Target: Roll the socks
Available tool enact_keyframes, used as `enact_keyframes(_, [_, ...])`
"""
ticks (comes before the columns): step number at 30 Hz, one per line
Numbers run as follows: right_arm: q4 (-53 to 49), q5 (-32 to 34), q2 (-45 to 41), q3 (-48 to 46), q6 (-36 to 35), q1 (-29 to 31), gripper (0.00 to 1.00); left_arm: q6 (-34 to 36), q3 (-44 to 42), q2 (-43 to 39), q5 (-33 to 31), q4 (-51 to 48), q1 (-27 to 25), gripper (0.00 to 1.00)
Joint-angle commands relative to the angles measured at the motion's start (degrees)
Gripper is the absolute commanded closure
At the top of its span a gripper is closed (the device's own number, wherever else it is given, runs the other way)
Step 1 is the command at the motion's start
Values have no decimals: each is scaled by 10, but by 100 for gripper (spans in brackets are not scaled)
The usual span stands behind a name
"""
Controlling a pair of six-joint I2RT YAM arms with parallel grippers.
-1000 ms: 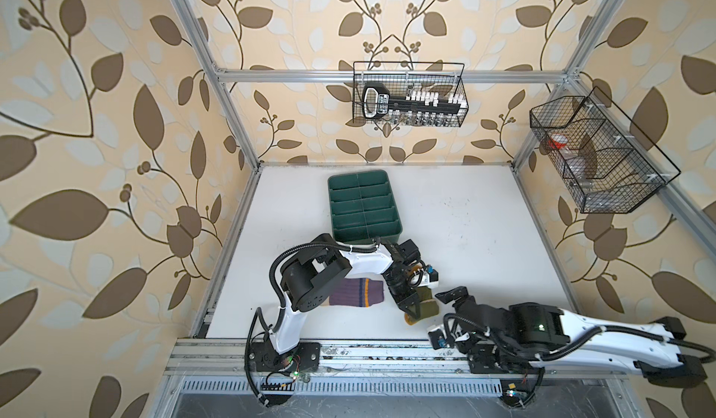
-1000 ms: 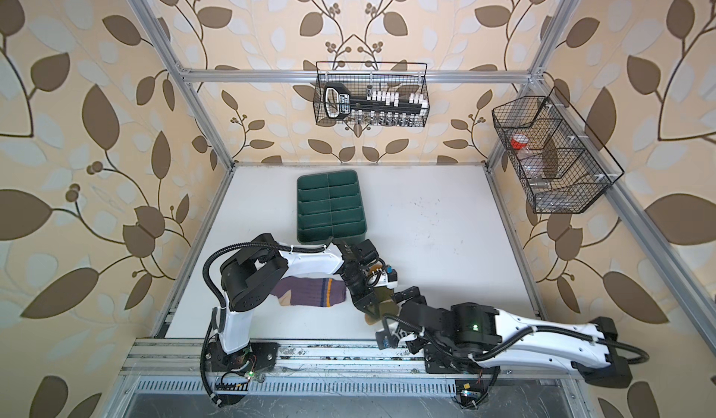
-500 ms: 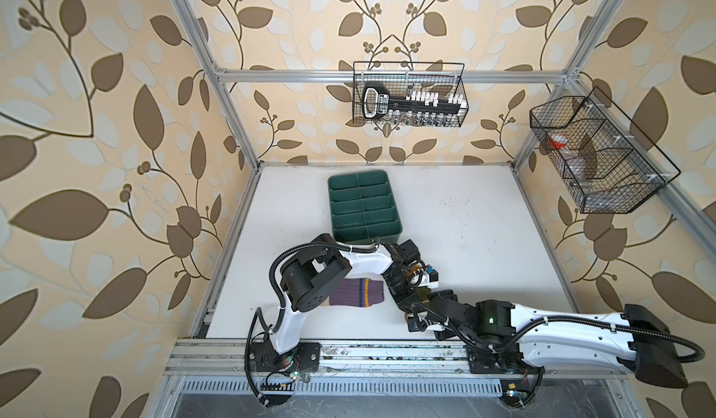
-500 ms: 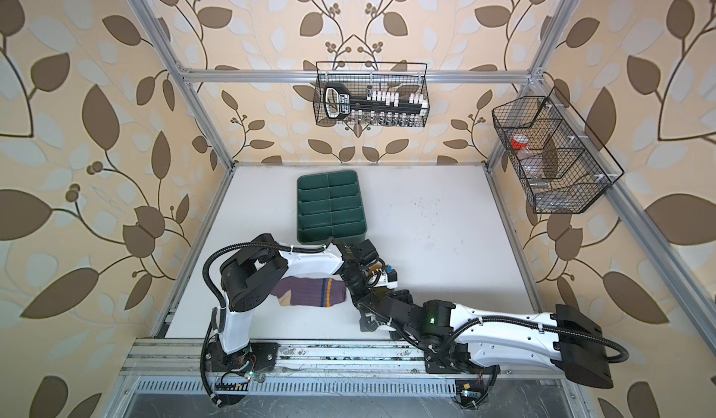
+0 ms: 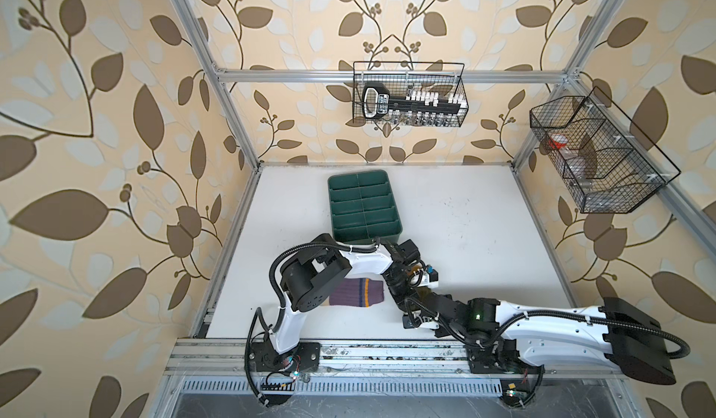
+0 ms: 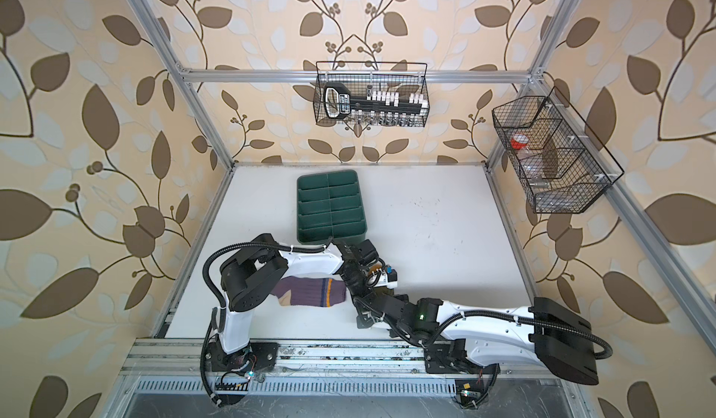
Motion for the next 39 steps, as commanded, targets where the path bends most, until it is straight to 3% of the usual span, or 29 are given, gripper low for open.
enact_keyframes(1, [16, -32, 18, -15, 7, 0, 79, -3, -29, 15, -87, -24, -1, 100])
enact_keyframes(5, [25, -44, 29, -16, 13, 0, 91, -8, -34, -11, -96, -16, -1, 98])
enact_keyframes(12, [13, -86, 13, -17, 15, -5, 100, 1, -40, -121, -149, -23, -1, 60])
enact_keyframes(17, [-6, -157, -15, -15, 4, -32, 100, 44, -10, -249, -211, -76, 19, 51])
enact_keyframes(22, [-32, -231, -18, 0, -11, -64, 99, 97, -22, -422, -347, -80, 34, 44])
enact_keyframes(24, [-51, -268, -10, 17, -23, -83, 99, 131, -47, -508, -423, -58, 35, 44])
enact_keyframes(27, [-90, -317, 13, 54, -39, -119, 98, 204, -104, -645, -483, -2, 35, 42])
enact_keyframes(30, [-141, -356, 59, 105, -58, -166, 97, 314, -159, -753, -483, 24, 34, 37])
enact_keyframes(33, [-200, -383, 129, 169, -60, -195, 97, 398, -159, -786, -467, -30, 34, 36])
enact_keyframes(37, [-257, -398, 219, 239, -43, -208, 98, 421, -150, -763, -437, -81, 29, 36])
enact_keyframes(39, [-272, -415, 255, 263, -36, -210, 98, 418, -166, -753, -431, -68, 3, 36])
